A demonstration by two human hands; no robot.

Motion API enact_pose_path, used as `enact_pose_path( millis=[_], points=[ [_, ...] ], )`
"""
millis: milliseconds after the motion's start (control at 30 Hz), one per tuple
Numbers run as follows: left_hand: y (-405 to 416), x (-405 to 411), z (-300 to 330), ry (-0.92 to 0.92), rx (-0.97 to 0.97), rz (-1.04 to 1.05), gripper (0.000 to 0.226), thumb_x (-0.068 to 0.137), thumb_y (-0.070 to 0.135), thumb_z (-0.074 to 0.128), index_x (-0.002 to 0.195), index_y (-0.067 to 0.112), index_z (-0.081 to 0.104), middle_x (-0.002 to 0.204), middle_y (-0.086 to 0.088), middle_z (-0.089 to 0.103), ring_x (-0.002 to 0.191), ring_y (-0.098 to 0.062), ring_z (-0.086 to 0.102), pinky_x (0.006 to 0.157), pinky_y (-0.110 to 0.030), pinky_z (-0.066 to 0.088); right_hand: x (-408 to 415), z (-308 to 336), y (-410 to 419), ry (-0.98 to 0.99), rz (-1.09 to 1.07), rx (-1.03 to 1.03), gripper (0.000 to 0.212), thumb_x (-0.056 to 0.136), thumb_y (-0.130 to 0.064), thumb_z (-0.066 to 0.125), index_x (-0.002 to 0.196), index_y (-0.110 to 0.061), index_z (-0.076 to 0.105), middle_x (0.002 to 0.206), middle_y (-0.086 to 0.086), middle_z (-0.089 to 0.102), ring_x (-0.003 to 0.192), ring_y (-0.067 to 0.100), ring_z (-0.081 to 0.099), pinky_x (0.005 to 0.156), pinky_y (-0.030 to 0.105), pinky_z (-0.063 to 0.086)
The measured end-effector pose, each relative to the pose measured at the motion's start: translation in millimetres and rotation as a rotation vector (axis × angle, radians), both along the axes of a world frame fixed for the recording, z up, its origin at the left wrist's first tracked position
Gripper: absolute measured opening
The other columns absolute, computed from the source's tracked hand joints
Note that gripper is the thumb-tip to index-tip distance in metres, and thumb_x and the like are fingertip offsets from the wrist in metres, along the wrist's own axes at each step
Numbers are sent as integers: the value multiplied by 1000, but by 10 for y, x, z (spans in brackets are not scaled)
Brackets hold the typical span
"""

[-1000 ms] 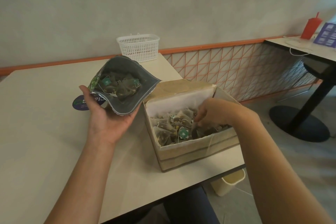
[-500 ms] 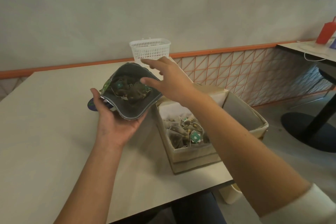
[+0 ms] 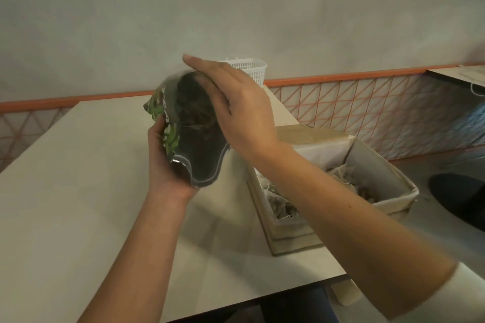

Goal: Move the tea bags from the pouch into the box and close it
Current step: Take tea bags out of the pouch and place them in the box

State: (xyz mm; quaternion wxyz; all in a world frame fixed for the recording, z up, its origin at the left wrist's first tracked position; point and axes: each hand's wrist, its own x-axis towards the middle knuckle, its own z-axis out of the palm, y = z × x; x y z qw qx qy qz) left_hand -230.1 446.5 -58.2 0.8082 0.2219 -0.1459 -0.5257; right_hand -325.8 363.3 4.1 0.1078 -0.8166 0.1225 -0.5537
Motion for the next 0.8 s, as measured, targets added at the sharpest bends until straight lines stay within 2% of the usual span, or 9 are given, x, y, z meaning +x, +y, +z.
enact_pose_path(
  millis=[67,167,333,500,567,633,667,733,800],
  points=[
    [-38,45,26,23,-25,7,51,93,55,51,110,15,78,126,-14,68,111,-34,68,94,-49,54,35,-34,-36,44,-17,43,32,101,-26,46,129,-26,60,120,-8,67,107,15,62,86,34,52],
    [-121,115,3,-3,14,43,49,94,54,49,112,18,77,130,-12,67,123,-31,61,101,-50,50,103,-68,-122,148,-26,100,33,101,-30,45,130,-28,61,119,-7,67,106,16,62,86,36,53],
    [-148,116,-12,-67,-19,60,54,98,53,42,98,16,81,110,-11,74,94,-30,74,92,-47,56,62,-43,-105,88,-34,26,32,101,-29,45,130,-29,60,119,-9,66,108,14,61,85,34,53],
    [-223,166,-87,-14,76,89,52,97,53,41,110,16,76,117,-11,73,108,-31,69,99,-48,51,62,-112,-181,222,-63,67,33,101,-33,43,130,-32,60,120,-10,66,105,17,62,83,38,53],
    [-228,140,-100,-13,68,112,51,102,48,36,107,11,71,97,-12,77,86,-28,75,77,-39,62,13,-72,-167,193,-60,36,33,101,-32,44,130,-31,60,120,-9,66,106,18,62,84,38,53],
    [-240,131,-87,-35,60,131,58,104,44,31,90,10,76,81,-10,77,68,-24,76,59,-32,62,-49,-46,-135,135,-41,6,33,100,-31,44,129,-30,60,122,-8,65,111,16,60,87,35,52],
    [-249,124,-72,-43,58,124,61,104,45,33,85,12,80,86,-8,78,75,-24,76,68,-32,62,-68,-55,-134,130,-35,9,33,100,-31,44,129,-30,60,123,-9,64,113,14,59,89,33,52],
    [-250,123,-58,-22,52,84,51,100,49,40,108,16,78,122,-8,71,116,-27,66,105,-42,48,-86,-104,-169,175,-34,63,33,100,-32,44,129,-31,60,125,-10,63,114,13,58,89,34,52],
    [-263,145,-93,16,64,31,52,97,51,44,130,18,66,144,-10,56,140,-31,44,117,-46,31,-102,-159,-229,218,-29,110,32,100,-34,47,129,-31,61,124,-9,63,111,12,58,87,35,52]
  ],
)
